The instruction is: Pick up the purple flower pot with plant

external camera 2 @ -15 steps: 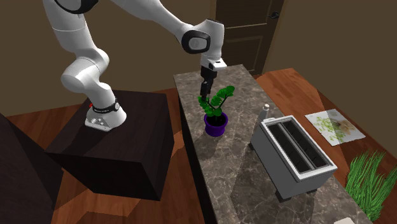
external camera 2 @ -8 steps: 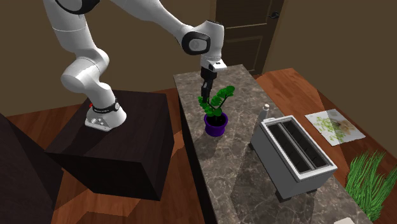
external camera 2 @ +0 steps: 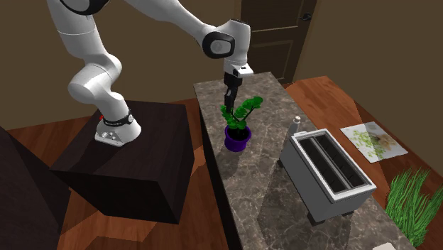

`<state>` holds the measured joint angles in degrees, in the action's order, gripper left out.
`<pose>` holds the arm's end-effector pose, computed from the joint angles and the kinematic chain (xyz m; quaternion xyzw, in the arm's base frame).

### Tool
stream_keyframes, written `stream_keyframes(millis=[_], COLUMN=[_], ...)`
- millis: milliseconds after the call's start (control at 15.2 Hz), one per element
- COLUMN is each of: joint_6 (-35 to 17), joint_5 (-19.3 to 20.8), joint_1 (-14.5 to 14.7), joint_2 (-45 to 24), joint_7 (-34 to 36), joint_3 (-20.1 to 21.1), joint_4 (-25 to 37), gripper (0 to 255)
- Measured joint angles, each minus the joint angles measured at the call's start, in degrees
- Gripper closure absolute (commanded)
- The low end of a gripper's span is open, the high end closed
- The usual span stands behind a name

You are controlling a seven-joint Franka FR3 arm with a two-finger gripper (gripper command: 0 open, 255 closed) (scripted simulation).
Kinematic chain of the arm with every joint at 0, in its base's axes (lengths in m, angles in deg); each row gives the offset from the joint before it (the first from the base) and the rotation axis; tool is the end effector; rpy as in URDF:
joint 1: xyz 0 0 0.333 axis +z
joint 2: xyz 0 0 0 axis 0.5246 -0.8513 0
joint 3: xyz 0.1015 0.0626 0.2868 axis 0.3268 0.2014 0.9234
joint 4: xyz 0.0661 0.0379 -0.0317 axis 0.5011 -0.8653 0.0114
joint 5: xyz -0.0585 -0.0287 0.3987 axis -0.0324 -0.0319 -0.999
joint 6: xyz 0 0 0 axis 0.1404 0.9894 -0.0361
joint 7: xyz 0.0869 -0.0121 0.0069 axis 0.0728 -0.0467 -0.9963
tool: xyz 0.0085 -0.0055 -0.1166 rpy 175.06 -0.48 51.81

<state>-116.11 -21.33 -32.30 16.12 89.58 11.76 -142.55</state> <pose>0.5464 0.0748 0.3236 0.9882 -0.0913 -0.0167 0.1221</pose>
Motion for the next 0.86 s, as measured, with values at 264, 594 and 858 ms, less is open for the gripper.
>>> stream_keyframes(millis=[264,594,858], joint_6=[2.61,5.78,8.44], joint_5=[-0.75,-1.64,-2.16], joint_1=[-0.05,-0.02,0.05], joint_2=[1.49,3.5,4.37], joint_7=[-1.02,-2.09,-2.81], joint_3=[0.08,0.2,0.3], joint_4=[1.26,2.58,4.47], gripper=[255,255,255])
